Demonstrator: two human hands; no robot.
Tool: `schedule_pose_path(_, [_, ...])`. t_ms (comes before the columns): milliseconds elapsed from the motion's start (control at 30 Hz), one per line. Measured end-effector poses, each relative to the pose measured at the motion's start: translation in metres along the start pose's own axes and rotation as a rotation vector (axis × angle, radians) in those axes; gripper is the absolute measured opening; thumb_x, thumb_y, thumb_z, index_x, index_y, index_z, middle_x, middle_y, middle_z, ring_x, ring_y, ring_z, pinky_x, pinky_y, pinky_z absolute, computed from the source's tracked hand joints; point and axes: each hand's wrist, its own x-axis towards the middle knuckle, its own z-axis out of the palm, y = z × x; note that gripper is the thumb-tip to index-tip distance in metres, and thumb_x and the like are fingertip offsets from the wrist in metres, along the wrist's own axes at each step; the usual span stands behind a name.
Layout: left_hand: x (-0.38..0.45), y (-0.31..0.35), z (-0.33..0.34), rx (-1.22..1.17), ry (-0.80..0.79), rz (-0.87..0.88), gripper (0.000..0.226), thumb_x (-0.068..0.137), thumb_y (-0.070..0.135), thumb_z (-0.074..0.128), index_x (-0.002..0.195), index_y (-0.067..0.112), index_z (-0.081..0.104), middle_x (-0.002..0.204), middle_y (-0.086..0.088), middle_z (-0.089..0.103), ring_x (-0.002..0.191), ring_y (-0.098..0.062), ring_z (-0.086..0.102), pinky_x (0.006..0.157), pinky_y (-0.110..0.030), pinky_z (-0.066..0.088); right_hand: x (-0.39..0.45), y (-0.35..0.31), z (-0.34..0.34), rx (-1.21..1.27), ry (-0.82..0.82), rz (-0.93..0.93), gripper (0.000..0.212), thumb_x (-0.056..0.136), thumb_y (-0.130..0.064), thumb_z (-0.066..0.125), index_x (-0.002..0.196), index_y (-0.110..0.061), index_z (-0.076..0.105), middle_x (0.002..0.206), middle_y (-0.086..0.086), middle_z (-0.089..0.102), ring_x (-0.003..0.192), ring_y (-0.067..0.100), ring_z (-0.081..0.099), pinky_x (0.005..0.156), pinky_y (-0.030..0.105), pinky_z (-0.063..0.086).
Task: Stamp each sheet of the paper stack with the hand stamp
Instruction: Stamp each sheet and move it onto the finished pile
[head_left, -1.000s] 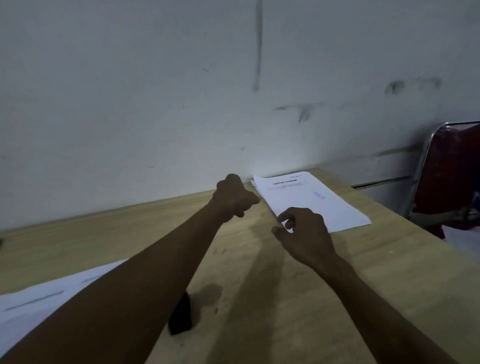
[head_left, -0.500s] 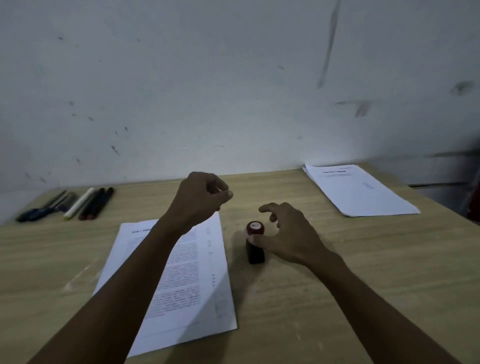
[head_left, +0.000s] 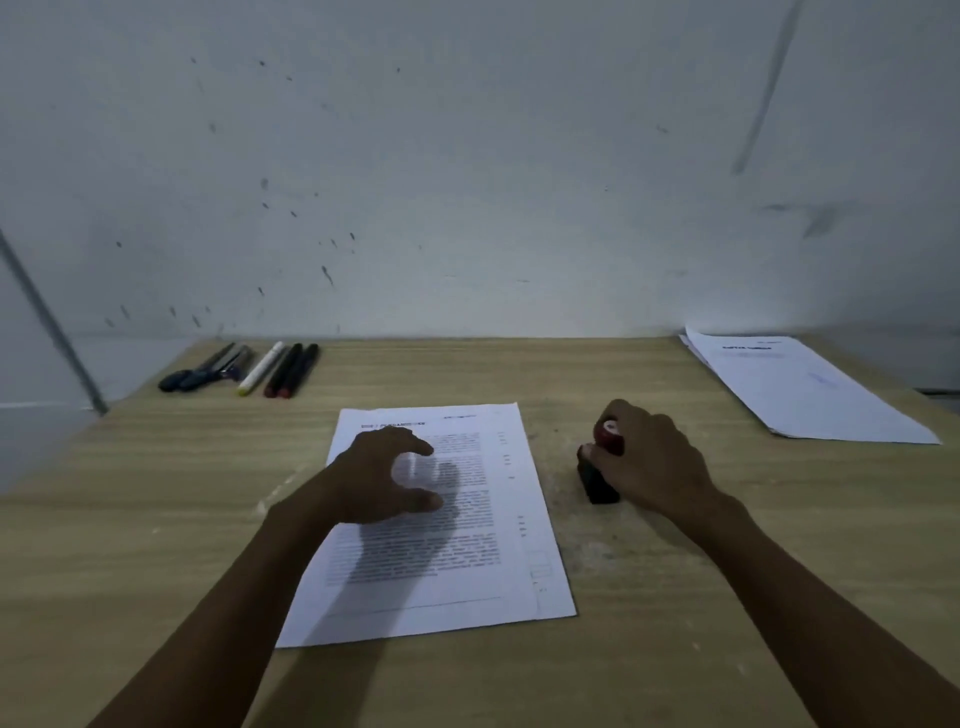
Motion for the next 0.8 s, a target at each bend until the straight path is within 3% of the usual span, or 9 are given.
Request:
schedule_pose_path(67, [-0.004, -0.008, 0.006, 0.029, -0.049, 0.014, 0.078, 0.071, 0.056, 0.076, 0.138, 0.030, 0.047, 0.153, 0.005, 0.033, 0.143, -0.014, 0.022, 0.114, -0.030, 0.018, -0.002, -0.007, 0.002, 0.173, 0.057, 0.000, 0.020, 0.082, -0.037, 0.071, 0.091, -0.025, 0.057, 0.091, -0.005, 0.063, 0.084, 0.016, 0.061, 0.067, 0.031, 0.050])
schedule_pose_path(167, [-0.007, -0.011, 0.016, 0.045, -0.083, 0.054, 0.080, 0.069, 0.064, 0.071, 0.136, 0.029, 0.047, 0.148, 0.004, 0.038, 0.138, -0.017, 0.030, 0.108, -0.028, 0.023, -0.009, -0.019, 0.004, 0.364, 0.109, -0.028, 0.014, 0.080, -0.026, 0.075, 0.082, -0.023, 0.061, 0.082, -0.010, 0.064, 0.074, -0.001, 0.059, 0.054, 0.010, 0.038])
schedule_pose_path(333, [-0.005, -0.010, 0.027, 0.076, -0.061, 0.054, 0.086, 0.060, 0.077, 0.058, 0.134, 0.034, 0.048, 0.149, 0.001, 0.036, 0.138, -0.022, 0.032, 0.112, -0.045, 0.027, -0.015, -0.042, 0.012, 0.457, 0.030, -0.039, 0.013, 0.081, -0.019, 0.069, 0.077, -0.024, 0.058, 0.073, -0.008, 0.061, 0.063, 0.004, 0.056, 0.052, 0.017, 0.039])
schedule_pose_path(433, [-0.001, -0.010, 0.036, 0.093, -0.020, 0.049, 0.080, 0.067, 0.075, 0.061, 0.134, 0.035, 0.048, 0.149, -0.001, 0.036, 0.139, -0.024, 0.030, 0.112, -0.047, 0.025, -0.019, -0.055, 0.013, 0.374, -0.081, -0.151, 0.014, 0.083, -0.018, 0.063, 0.078, -0.028, 0.055, 0.070, -0.009, 0.058, 0.058, -0.001, 0.052, 0.050, 0.013, 0.039])
schedule_pose_path(600, [-0.001, -0.018, 0.047, 0.074, 0.034, 0.071, 0.077, 0.072, 0.075, 0.057, 0.137, 0.035, 0.046, 0.147, 0.000, 0.038, 0.139, -0.025, 0.028, 0.113, -0.050, 0.022, -0.021, -0.076, 0.020, 0.102, -0.166, -0.231, 0.010, 0.079, -0.028, 0.060, 0.074, -0.025, 0.052, 0.071, -0.005, 0.061, 0.068, 0.017, 0.059, 0.059, 0.037, 0.046])
schedule_pose_path(800, [-0.009, -0.030, 0.064, 0.113, 0.190, 0.136, 0.052, 0.092, 0.059, 0.039, 0.140, 0.042, 0.039, 0.157, 0.000, 0.026, 0.143, -0.021, 0.019, 0.113, -0.041, 0.014, -0.023, -0.091, 0.038, -0.080, -0.151, -0.282, 0.014, 0.083, -0.031, 0.058, 0.080, -0.022, 0.047, 0.073, -0.003, 0.058, 0.068, 0.021, 0.056, 0.056, 0.032, 0.039])
